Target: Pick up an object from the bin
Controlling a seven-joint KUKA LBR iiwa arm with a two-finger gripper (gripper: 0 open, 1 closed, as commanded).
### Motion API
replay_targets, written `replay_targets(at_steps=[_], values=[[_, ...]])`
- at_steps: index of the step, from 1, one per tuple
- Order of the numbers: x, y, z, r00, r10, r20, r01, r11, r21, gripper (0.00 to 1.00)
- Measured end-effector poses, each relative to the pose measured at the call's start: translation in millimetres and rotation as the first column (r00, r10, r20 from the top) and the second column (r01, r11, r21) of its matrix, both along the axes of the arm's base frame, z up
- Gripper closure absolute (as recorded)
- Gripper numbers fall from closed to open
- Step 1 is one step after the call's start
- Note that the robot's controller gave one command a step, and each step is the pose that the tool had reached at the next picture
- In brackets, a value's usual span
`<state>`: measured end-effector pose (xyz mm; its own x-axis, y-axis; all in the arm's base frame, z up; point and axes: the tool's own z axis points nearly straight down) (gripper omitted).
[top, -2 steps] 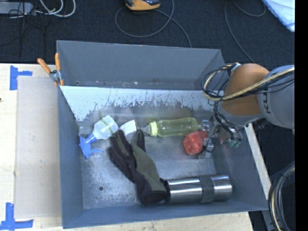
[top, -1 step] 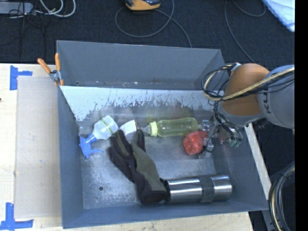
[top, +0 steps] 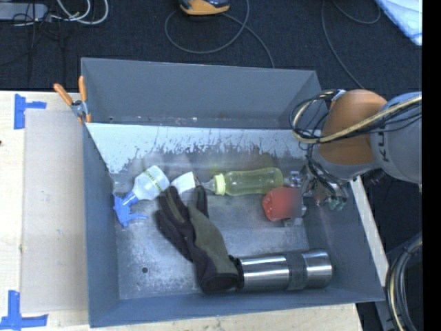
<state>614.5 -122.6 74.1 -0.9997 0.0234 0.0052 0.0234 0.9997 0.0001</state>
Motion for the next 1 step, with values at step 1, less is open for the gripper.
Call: replay_targets(at_steps=[1], values=[[-0.1,0.2,9.1,1.0,0.0,0.0,0.0,1.0,0.0,1.0]])
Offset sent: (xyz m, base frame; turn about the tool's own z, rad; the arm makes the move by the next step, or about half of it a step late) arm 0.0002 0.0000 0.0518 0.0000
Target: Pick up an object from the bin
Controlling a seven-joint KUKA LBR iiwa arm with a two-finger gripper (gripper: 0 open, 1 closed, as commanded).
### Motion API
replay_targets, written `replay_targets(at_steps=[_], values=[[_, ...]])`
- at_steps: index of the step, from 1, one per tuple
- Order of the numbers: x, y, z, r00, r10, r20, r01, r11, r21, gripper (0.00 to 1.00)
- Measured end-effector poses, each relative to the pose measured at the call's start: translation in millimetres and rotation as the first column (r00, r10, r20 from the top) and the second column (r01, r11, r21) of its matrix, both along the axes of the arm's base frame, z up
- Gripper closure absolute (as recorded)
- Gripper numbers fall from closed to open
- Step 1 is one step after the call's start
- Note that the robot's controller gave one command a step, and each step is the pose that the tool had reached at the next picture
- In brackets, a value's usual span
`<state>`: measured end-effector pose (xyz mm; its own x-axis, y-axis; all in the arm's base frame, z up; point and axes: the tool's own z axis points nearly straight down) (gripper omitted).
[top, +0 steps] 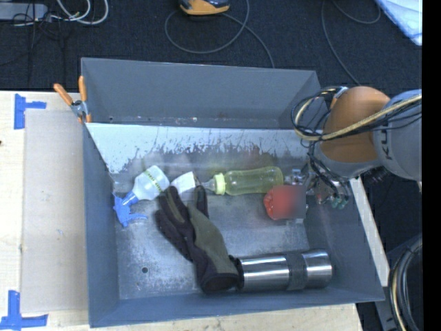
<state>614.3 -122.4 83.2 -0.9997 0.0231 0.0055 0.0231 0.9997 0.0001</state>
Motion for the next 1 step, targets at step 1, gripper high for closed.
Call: replay_targets(at_steps=[1], values=[[-0.4,0.2,12.0,1.0,0.001,-0.002,-0.001,1.0,0.0,1.0]])
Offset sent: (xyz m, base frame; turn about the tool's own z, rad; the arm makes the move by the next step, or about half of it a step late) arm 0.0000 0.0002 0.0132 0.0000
